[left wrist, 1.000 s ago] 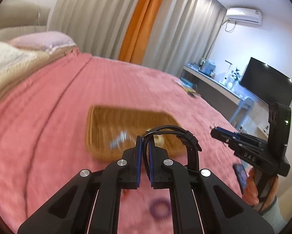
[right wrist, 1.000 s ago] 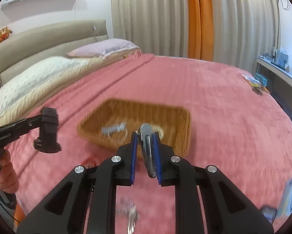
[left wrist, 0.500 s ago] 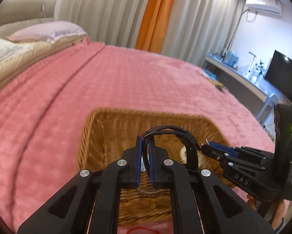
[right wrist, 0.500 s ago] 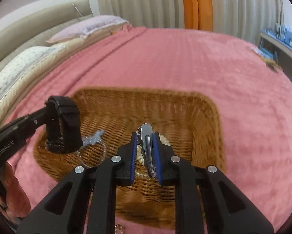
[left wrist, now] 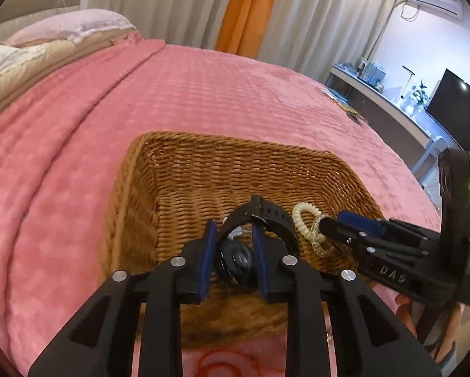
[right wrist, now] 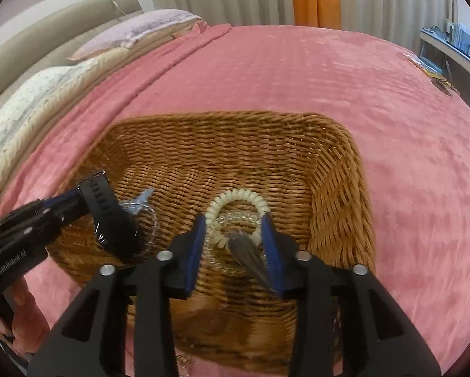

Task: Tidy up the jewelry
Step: 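Carry the watch and hair clip into the basket and open both tools, then grasp the red string bracelet with the left tool while the right tool grasps another silver hair clip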

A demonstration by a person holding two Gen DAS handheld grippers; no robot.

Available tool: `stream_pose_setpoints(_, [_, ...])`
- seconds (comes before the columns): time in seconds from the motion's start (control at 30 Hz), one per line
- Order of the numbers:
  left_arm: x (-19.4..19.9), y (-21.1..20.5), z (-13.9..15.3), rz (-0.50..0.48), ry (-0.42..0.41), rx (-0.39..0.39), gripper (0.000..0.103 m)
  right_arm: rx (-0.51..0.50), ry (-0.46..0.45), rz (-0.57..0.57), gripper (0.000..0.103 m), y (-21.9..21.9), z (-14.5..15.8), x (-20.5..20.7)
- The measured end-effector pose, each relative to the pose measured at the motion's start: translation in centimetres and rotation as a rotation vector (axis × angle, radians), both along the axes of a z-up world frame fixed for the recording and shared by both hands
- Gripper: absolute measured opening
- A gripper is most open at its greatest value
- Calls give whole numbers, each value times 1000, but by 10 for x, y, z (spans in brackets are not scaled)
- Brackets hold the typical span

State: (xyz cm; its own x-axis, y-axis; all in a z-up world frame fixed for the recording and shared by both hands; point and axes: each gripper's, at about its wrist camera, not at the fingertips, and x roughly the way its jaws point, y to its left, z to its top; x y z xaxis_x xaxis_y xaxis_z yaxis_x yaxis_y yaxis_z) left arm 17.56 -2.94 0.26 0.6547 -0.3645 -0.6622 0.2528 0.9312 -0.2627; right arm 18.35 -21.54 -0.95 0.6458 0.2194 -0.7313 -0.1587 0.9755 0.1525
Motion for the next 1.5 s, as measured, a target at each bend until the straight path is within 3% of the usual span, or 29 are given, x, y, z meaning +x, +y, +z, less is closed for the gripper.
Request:
stream_pose_setpoints(0.07, [-12,4,6,-14,-21,-10,26,3,-29,-4,44,-1,10,-9])
stream_pose_setpoints(0.13, [-23,8,15,-23,-43,-20,43,26,-55,11,44,-2,22,-21])
stream_pose_setpoints(0.43, [-68,39,52,3,-105,-55,43,27,-146,33,44,-4,66,-82])
stream_pose_setpoints(0.67, [-95,51,57,8,-115,-62,43,28,-166,26,44,-10,76,-122])
stream_pose_setpoints(0.83, [-107,66,37,7,-72,-74,43,35,-149,21,44,-19,59,-153])
stream_pose_setpoints(0.97, [-107,74,5,5,12,-85,43,27,-122,25,44,-21,31,-171])
stream_pose_setpoints(1.27, [-75,63,-55,-33,193,-76,40,62,-17,-3,43,-34,-19,-193])
stream_pose_setpoints(1.4, [-70,56,-64,-44,207,-70,37,70,25,26,40,-31,-31,-201])
stream_pose_setpoints(1.5, [-69,53,-64,-54,204,-65,35,36,48,51,31,-19,-40,-202])
